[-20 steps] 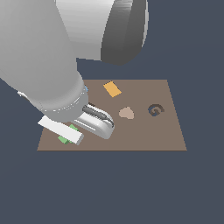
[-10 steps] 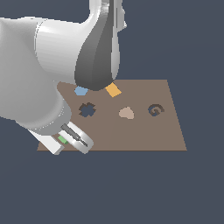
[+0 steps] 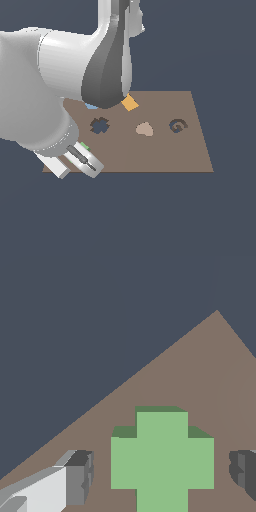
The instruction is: Insert a designated object into the corresponding slot on a board.
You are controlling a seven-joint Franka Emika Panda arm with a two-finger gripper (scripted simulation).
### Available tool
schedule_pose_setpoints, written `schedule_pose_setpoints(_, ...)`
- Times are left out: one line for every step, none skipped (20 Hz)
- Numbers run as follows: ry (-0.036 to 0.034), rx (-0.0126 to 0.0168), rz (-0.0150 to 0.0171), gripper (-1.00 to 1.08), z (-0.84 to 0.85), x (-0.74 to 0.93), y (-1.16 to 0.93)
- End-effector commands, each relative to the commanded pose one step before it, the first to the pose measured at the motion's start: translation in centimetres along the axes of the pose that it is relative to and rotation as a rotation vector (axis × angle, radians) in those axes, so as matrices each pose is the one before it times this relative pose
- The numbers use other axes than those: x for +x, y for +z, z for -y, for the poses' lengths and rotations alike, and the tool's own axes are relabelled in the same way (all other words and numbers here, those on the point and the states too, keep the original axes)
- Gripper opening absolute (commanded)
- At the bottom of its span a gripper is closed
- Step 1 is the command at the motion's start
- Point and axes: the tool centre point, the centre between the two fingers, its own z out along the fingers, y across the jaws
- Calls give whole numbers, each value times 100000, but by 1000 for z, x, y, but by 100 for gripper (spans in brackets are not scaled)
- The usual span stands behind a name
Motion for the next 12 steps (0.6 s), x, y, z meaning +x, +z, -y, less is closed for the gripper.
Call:
schedule_pose_setpoints(110, -31, 109, 100, -22, -23, 729)
schedule_pose_setpoints(67, 17, -6, 100, -6, 8, 362)
schedule_pose_setpoints(67, 17, -5, 100, -15, 9, 280)
schedule_pose_setpoints(0, 0, 0, 100, 20, -10, 207)
schedule_pose_setpoints(0, 0, 0, 100, 12, -6, 124)
schedule_pose_setpoints(0, 0, 0, 100, 4, -2, 41)
schedule_pose_setpoints(0, 0, 0, -100, 0, 0, 0)
schedule_pose_setpoints(0, 0, 0, -100, 0, 0, 0)
schedule_pose_setpoints(0, 0, 0, -100, 0, 0, 0)
schedule_pose_setpoints(0, 0, 0, -100, 0, 0, 0)
schedule_pose_setpoints(0, 0, 0, -100, 0, 0, 0)
schedule_pose_setpoints(0, 0, 0, -100, 0, 0, 0)
